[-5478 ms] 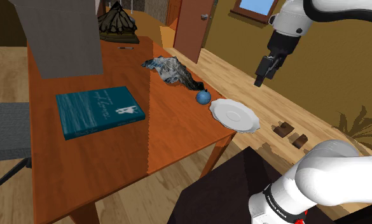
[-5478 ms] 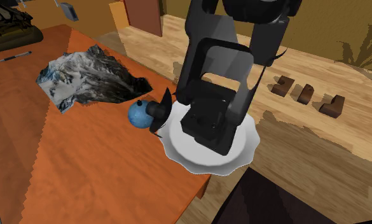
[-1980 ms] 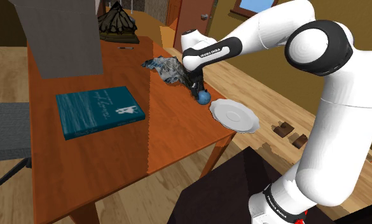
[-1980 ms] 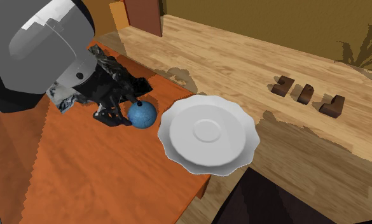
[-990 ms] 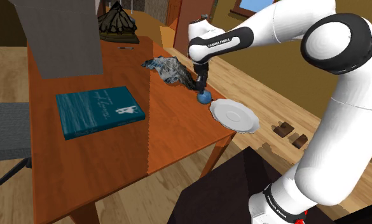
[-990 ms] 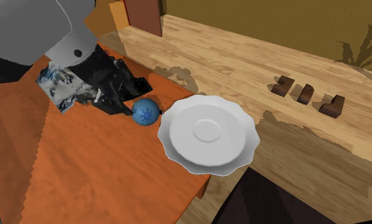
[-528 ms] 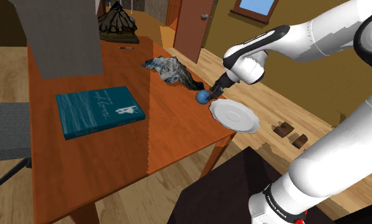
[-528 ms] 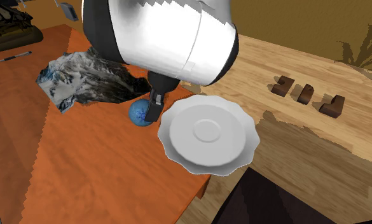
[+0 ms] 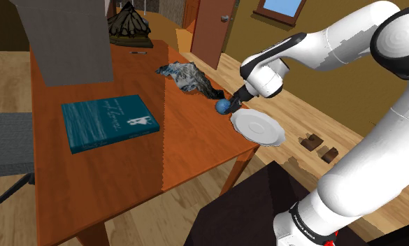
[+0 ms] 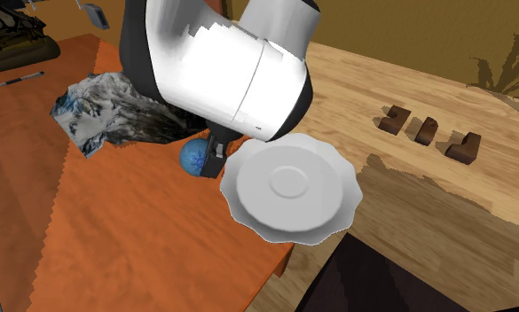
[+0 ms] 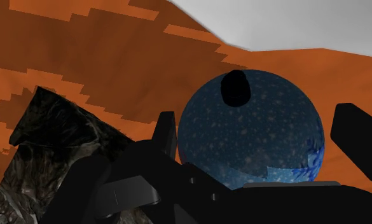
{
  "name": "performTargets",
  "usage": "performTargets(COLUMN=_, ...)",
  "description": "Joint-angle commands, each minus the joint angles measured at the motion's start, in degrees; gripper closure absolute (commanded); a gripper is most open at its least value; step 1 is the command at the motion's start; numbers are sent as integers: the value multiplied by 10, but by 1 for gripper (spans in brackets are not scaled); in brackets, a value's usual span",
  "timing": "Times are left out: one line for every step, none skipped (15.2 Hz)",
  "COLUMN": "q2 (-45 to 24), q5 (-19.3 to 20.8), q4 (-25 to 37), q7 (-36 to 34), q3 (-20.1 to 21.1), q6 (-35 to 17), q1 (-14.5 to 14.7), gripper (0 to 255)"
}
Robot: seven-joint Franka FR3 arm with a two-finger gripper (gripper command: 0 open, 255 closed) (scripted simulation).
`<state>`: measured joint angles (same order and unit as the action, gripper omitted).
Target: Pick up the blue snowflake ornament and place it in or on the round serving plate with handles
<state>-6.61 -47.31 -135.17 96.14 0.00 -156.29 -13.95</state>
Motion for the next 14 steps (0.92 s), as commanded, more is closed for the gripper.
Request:
performTargets(q2=-1, q5=-2, q4=0, q7=2, q3=0, q6=-1, q1=0, gripper=0)
performTargets(q2=-1, q5=-2, q4=0, q7=2, q3=0, q6=-1, q1=0, gripper=0)
performTargets(q2=-1, q5=-2, q4=0, q7=2, q3=0, q6=-1, q1=0, gripper=0)
performTargets(q2=-1, q5=-2, q4=0, q7=2, q3=0, q6=-1, q1=0, gripper=0)
performTargets(q2=-1, q5=-2, q4=0, q7=2, q3=0, q6=-1, q1=0, gripper=0)
performTargets(q2=-1, q5=-2, q4=0, q7=2, q3=0, q6=-1, q1=0, gripper=255)
performTargets(q2=-1, q5=-2, q4=0, q7=2, q3=0, q6=-1, q1=0, gripper=255)
performTargets(q2=-1, q5=-2, q4=0, q7=2, q3=0, q6=-1, q1=0, gripper=255)
performTargets(q2=-1, q5=-2, q4=0, q7=2, q3=1, q6=-1, q1=0, gripper=255)
performTargets(q2=-1, q5=-2, q4=0, q7=2, q3=1, q6=-1, q1=0, gripper=255)
performTargets(q2=-1, q5=-2, q4=0, q7=1, q3=1, q6=-1, q1=0, gripper=255)
performTargets(q2=-1, q5=-2, q4=0, q7=2, q3=1, q6=-2, q1=0, gripper=255)
performTargets(q2=-1, q5=-2, q4=0, q7=1, q3=1, q6=-2, q1=0, gripper=255)
performTargets(q2=-1, q5=-2, q4=-1, q7=1, q3=1, q6=-2, q1=1, gripper=255)
